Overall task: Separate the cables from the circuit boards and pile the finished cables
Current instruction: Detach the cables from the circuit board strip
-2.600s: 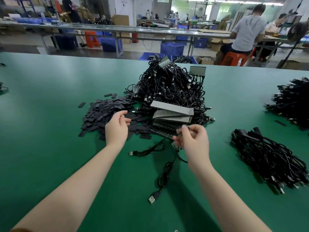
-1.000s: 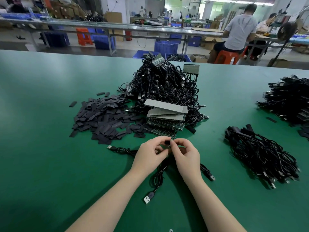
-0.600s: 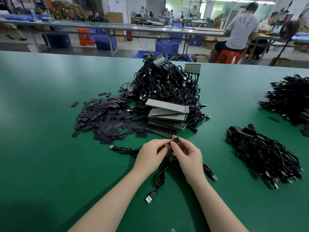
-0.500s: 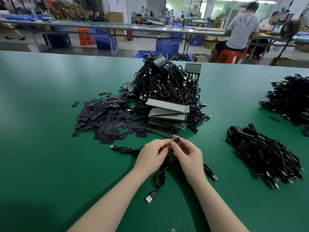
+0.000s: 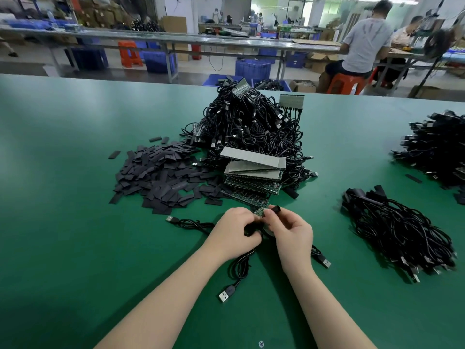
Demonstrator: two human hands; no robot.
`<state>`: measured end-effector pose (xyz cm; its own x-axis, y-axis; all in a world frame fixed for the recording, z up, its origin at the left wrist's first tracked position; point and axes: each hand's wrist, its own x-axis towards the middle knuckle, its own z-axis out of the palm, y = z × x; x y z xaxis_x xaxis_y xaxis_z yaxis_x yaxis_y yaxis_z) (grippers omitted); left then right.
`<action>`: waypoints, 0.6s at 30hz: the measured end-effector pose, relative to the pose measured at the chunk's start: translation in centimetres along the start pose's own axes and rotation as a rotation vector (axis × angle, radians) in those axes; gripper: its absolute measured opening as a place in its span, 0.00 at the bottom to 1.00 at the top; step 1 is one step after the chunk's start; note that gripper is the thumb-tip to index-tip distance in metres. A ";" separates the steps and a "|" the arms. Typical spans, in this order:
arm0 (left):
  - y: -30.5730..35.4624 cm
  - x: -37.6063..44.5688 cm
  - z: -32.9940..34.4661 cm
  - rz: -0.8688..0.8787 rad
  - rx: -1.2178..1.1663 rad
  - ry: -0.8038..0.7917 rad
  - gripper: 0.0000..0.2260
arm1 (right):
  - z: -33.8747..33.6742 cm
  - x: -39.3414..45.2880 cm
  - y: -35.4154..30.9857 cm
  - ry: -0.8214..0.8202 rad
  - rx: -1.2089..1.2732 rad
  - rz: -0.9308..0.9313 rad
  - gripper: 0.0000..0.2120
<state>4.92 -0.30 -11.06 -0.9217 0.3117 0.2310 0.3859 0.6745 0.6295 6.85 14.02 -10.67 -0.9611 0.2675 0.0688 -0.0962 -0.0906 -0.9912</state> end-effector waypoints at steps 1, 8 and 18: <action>0.0 0.1 -0.1 -0.004 0.000 -0.017 0.12 | 0.0 0.0 0.0 0.002 0.003 0.000 0.08; -0.7 0.4 -1.7 0.032 0.010 -0.198 0.13 | 0.1 0.1 0.0 -0.004 0.012 0.019 0.11; -1.4 -0.4 -1.0 0.119 0.196 -0.004 0.10 | 0.2 0.2 0.3 0.035 0.016 0.038 0.04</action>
<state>4.69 -1.99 -11.31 -0.8694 0.3992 0.2912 0.4923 0.7500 0.4417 6.58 13.90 -10.91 -0.9545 0.2970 0.0268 -0.0640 -0.1164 -0.9911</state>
